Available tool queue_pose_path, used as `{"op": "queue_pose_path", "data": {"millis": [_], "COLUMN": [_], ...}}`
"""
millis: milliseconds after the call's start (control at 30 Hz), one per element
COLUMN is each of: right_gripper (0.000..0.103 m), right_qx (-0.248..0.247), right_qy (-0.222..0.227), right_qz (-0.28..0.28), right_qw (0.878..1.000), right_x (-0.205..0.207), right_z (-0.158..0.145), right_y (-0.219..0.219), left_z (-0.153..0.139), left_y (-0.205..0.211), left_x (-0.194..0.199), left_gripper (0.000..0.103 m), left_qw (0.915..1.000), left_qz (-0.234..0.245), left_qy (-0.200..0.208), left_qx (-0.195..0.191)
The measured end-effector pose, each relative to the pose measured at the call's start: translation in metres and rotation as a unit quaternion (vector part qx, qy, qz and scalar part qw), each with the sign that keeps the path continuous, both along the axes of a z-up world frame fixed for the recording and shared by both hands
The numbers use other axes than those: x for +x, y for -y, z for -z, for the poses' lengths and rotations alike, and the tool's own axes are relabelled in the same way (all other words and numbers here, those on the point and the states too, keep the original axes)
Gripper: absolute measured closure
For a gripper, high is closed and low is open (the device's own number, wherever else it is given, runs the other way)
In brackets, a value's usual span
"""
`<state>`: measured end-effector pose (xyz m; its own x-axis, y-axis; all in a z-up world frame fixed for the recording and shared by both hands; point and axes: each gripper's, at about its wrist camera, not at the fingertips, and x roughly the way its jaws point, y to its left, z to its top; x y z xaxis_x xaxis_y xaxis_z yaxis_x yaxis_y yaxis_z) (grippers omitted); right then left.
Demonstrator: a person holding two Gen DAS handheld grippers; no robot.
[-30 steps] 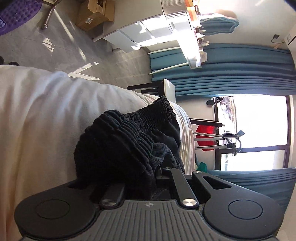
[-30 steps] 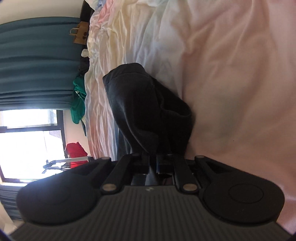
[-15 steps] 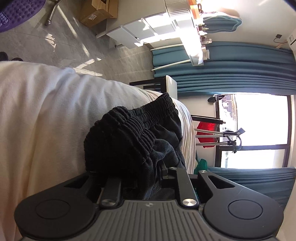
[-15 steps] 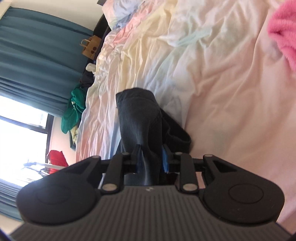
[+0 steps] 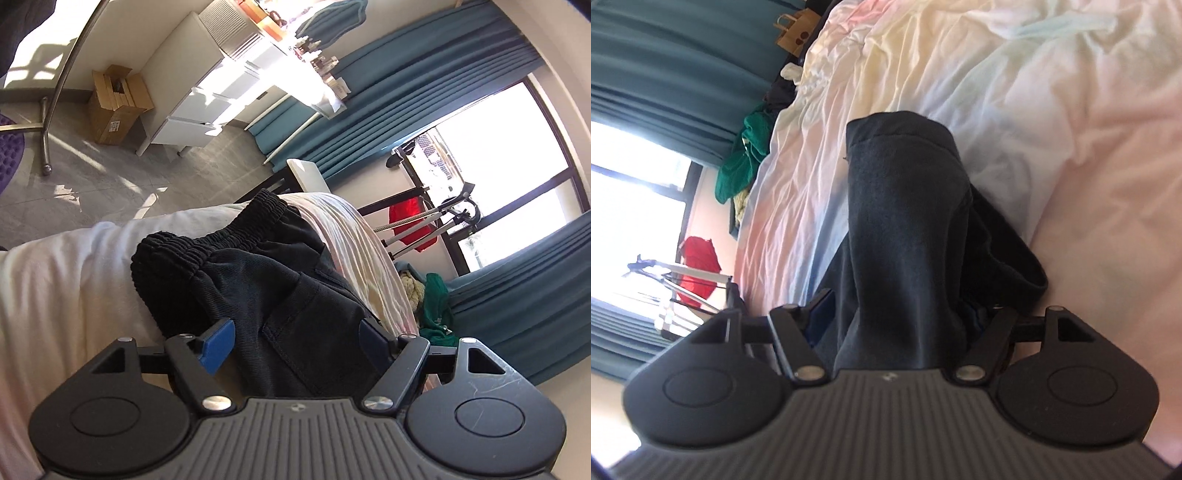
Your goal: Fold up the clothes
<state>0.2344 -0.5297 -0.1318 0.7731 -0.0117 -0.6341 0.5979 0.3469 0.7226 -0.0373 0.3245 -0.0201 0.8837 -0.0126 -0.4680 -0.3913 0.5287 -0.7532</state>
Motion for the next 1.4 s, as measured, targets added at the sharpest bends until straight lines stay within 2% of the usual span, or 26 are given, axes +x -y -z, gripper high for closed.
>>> {"op": "queue_pose_path", "data": {"millis": [33,100,200,267,367,433,533,633,733,867,967,1067,1133,1233,1333,1400], "right_gripper": [0.068,0.091,0.094,0.095,0.096,0.096,0.096,0.096,0.095,0.095,0.092,0.081,0.057,0.038,0.038,0.036], "right_qx": [-0.017,-0.041,-0.083,-0.116,-0.132,-0.152,-0.178,-0.219,-0.200,-0.154,-0.133,-0.115,-0.143,-0.191,-0.257,-0.294], "right_qy": [-0.013,-0.014,0.020,0.059,0.136,0.191,0.285,0.339,0.292,0.159,0.115,0.072,0.051,0.022,-0.007,-0.027], "right_qz": [-0.011,-0.028,-0.053,-0.076,-0.111,-0.134,-0.159,-0.157,-0.144,-0.125,-0.120,-0.114,-0.113,-0.125,-0.131,-0.116], "right_qw": [1.000,0.999,0.995,0.989,0.976,0.961,0.928,0.901,0.924,0.967,0.977,0.984,0.982,0.973,0.958,0.948], "right_x": [0.013,0.040,0.081,0.113,0.160,0.187,0.211,0.214,0.218,0.205,0.183,0.162,0.152,0.139,0.137,0.141], "right_z": [0.000,-0.006,-0.033,-0.065,-0.119,-0.159,-0.210,-0.224,-0.176,-0.070,-0.032,0.003,-0.007,-0.029,-0.063,-0.086], "right_y": [-0.002,-0.005,-0.013,-0.024,-0.039,-0.050,-0.056,-0.044,-0.010,0.025,0.032,0.039,0.035,0.025,0.012,0.000], "left_z": [-0.004,-0.012,-0.023,-0.026,-0.025,-0.020,-0.003,0.022,0.047,0.063,0.062,0.058,0.057,0.056,0.058,0.061], "left_y": [0.008,0.027,0.055,0.071,0.094,0.109,0.131,0.150,0.165,0.178,0.182,0.187,0.192,0.206,0.215,0.220], "left_x": [0.006,0.022,0.051,0.075,0.118,0.146,0.179,0.202,0.219,0.232,0.233,0.233,0.230,0.223,0.215,0.212], "left_gripper": [0.028,0.028,0.026,0.025,0.025,0.025,0.025,0.025,0.026,0.026,0.027,0.026,0.026,0.026,0.026,0.026], "left_qw": [0.9999,0.9992,0.9956,0.9923,0.9874,0.9841,0.9785,0.9713,0.9665,0.9608,0.9581,0.9547,0.9500,0.9369,0.9246,0.9184], "left_qz": [0.004,0.016,0.044,0.063,0.097,0.118,0.150,0.191,0.222,0.248,0.254,0.253,0.256,0.261,0.270,0.275], "left_qy": [0.011,0.032,0.054,0.065,0.067,0.070,0.070,0.061,0.028,0.006,0.008,0.007,0.002,-0.008,-0.012,-0.020], "left_qx": [0.005,0.019,0.063,0.085,0.105,0.113,0.122,0.128,0.126,0.123,0.132,0.156,0.179,0.232,0.268,0.284]}}
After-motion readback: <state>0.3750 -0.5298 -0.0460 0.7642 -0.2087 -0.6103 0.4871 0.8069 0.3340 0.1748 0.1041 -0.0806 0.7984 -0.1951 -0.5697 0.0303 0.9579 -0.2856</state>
